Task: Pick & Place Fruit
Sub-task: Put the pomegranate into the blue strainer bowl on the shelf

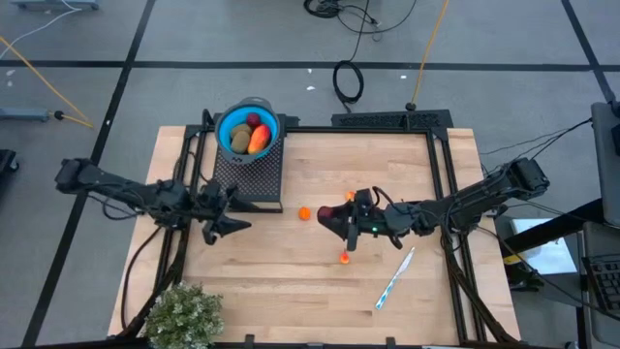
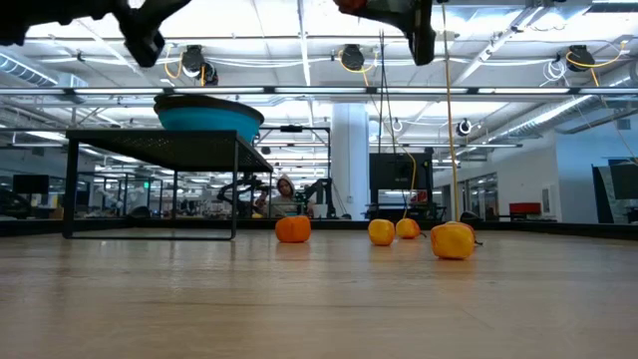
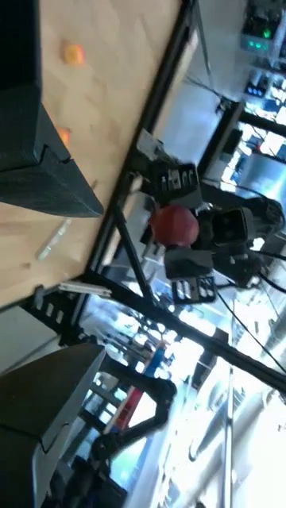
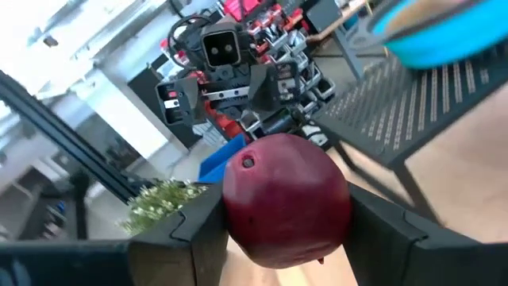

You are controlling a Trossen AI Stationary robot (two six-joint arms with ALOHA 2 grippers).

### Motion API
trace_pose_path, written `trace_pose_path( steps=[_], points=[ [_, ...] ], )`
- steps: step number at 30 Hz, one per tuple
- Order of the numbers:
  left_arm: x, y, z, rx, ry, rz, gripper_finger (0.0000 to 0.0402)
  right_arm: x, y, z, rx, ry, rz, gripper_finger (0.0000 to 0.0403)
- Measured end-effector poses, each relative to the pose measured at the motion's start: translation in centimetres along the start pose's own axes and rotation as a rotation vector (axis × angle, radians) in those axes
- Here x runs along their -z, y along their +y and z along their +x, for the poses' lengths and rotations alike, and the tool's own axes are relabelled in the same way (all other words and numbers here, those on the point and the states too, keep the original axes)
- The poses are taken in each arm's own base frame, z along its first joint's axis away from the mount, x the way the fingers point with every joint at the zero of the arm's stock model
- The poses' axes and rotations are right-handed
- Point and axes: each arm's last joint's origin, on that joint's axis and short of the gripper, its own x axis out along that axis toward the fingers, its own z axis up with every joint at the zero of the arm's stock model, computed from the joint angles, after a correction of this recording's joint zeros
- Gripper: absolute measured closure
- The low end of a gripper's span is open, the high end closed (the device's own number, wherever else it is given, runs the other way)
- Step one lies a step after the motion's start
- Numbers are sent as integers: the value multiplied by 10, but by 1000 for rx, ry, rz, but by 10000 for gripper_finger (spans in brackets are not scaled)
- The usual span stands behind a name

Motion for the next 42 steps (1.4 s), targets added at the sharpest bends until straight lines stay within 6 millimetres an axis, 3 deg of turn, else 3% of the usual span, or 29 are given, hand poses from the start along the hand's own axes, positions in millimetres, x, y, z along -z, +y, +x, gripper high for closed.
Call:
trace_pose_path(
  steps=[7,20,26,35,42],
  points=[
    [6,1,26,36,-11,-62,127,-7,6,0,-50,-79,-294,206],
    [-27,-14,90,-68,-64,51,124,-16,13,-2,-56,-202,-845,203],
    [-33,-12,116,-143,-55,62,86,-14,16,-4,-52,-206,-1032,203],
    [-35,-3,153,-143,-18,43,10,-10,18,-5,-60,-191,-1063,202],
    [-34,-4,174,-103,5,42,10,-10,18,-5,-59,-191,-1055,202]
  ],
)
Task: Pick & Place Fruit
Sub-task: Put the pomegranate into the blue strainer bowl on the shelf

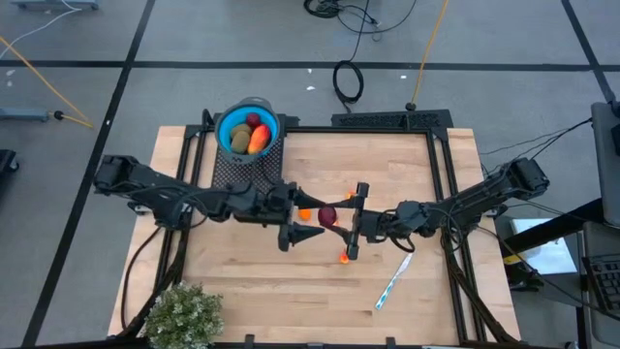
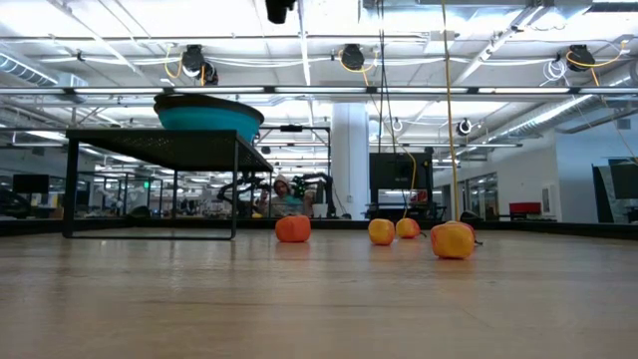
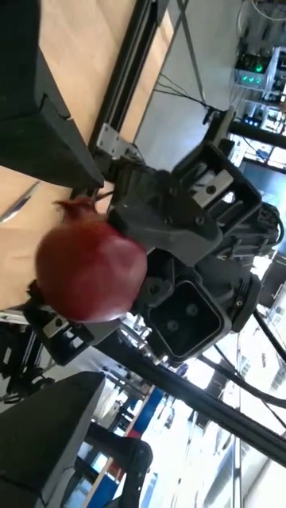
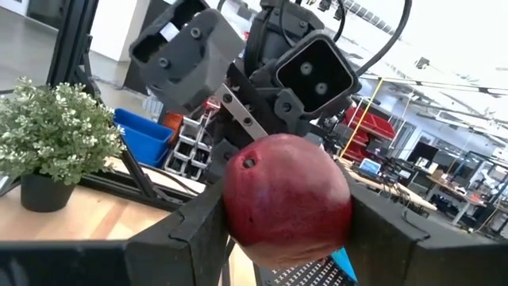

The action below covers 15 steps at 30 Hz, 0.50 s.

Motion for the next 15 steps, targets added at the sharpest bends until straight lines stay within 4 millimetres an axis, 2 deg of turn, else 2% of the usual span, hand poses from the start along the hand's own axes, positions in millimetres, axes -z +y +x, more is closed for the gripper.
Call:
trace_pose_path(
  steps=[10,15],
  points=[
    [0,0,20,-4,-3,16,11,0,0,0,0,-1,48,202],
    [1,1,23,-3,3,17,11,0,0,0,-5,4,73,202]
  ],
)
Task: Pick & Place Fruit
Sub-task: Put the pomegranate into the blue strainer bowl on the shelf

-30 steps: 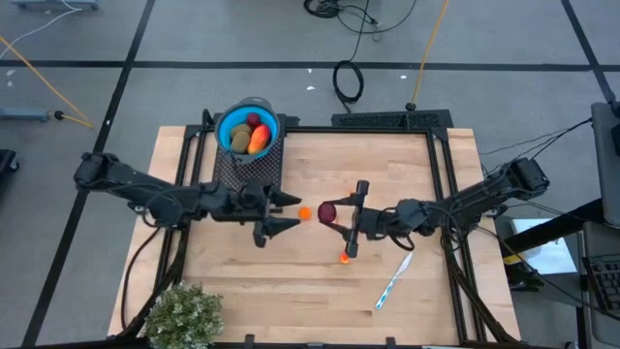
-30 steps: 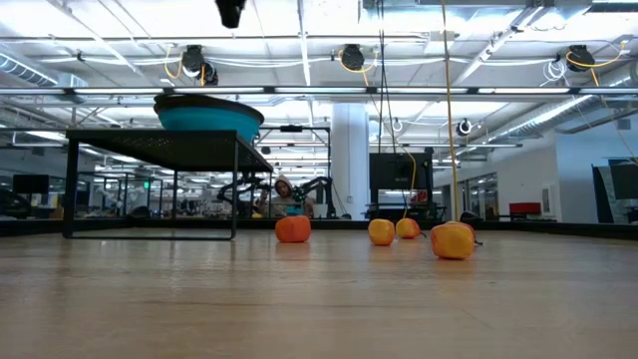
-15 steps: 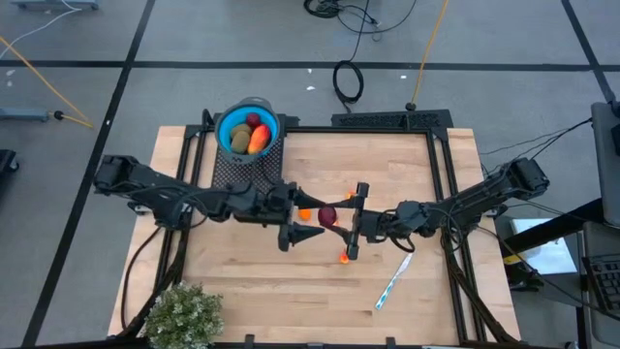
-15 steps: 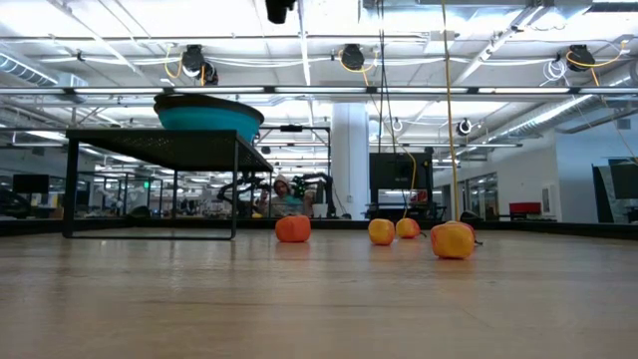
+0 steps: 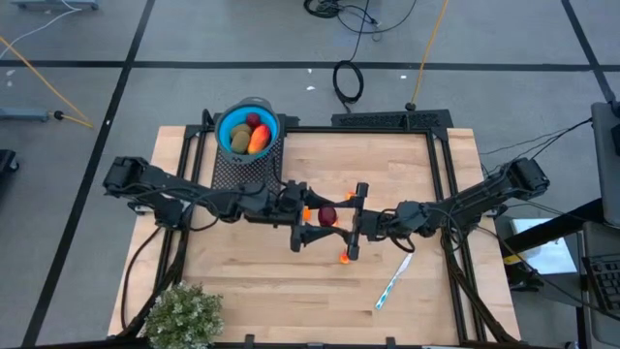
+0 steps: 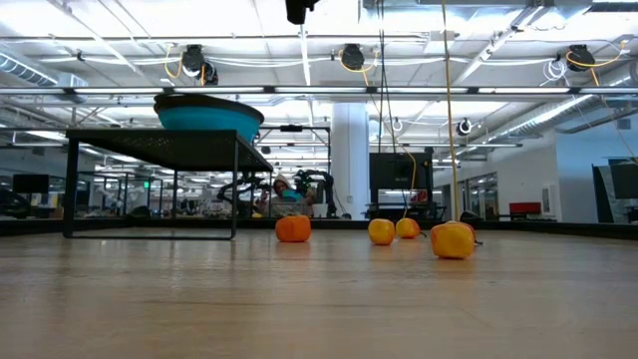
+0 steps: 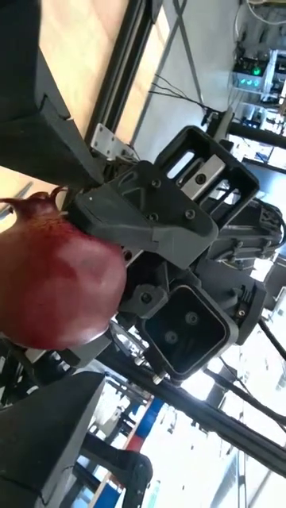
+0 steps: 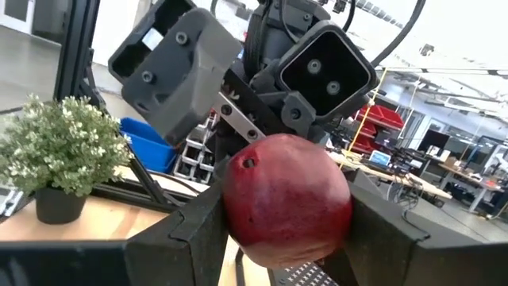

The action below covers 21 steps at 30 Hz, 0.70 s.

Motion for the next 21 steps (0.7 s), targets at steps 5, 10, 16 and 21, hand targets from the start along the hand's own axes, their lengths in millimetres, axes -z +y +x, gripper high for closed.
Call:
trace_pose_path(
  steps=[5,10,16,21],
  points=[
    [0,0,0,18,8,0,11,0,0,0,-3,-1,0,202],
    [0,-1,0,21,9,5,11,-1,2,-1,-8,-2,-1,202],
    [-1,1,0,16,6,12,11,-1,2,-1,-7,-2,-1,202],
    [-3,5,0,9,2,-17,11,0,2,-1,-10,3,-3,202]
  ],
)
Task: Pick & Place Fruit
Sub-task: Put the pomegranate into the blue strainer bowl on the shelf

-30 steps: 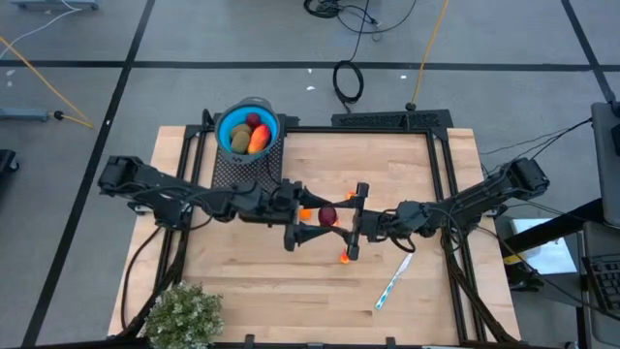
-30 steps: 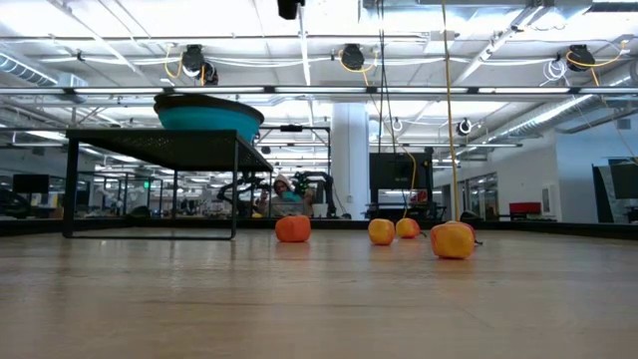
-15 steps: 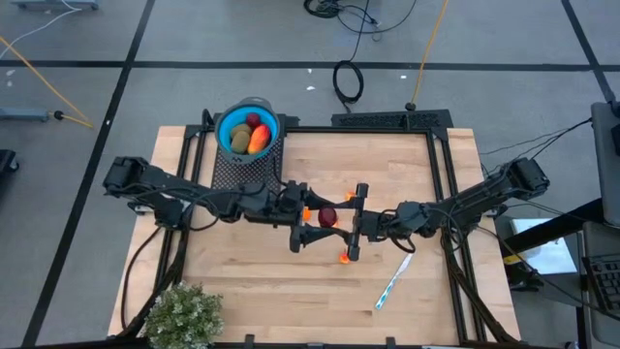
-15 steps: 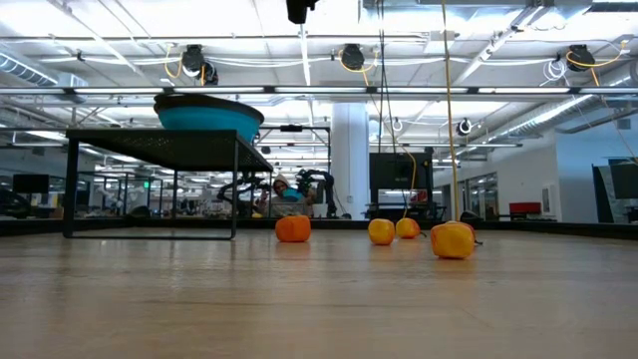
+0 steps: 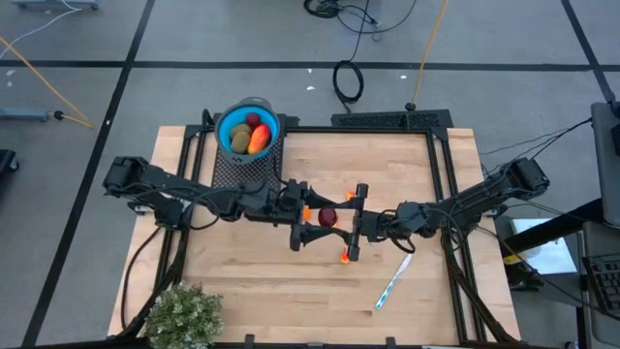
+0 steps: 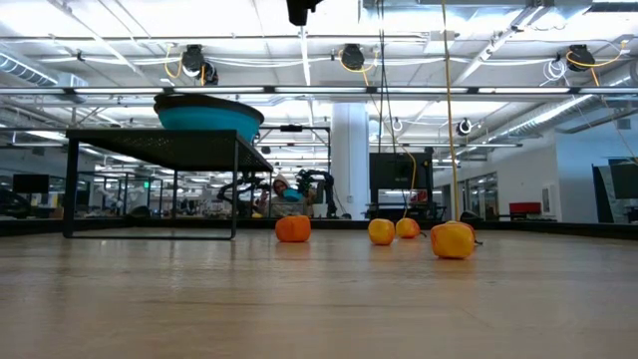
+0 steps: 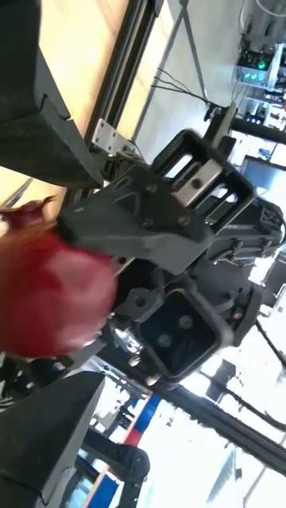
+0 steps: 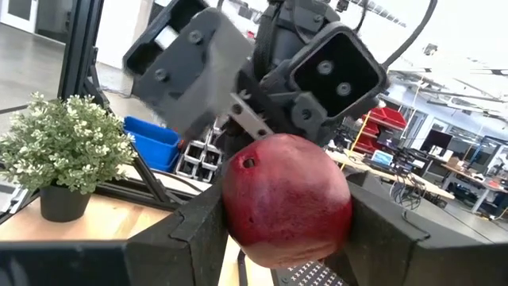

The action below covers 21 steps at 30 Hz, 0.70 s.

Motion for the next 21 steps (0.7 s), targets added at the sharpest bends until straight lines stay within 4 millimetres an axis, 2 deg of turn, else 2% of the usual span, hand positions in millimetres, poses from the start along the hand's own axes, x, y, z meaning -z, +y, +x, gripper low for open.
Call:
trace_pose_path(
  steps=[15,21],
  points=[
    [0,-1,0,19,-1,33,11,1,1,0,-27,-2,-4,202],
    [-1,0,0,-9,-14,-29,11,1,1,0,-27,-1,-4,202]
  ],
)
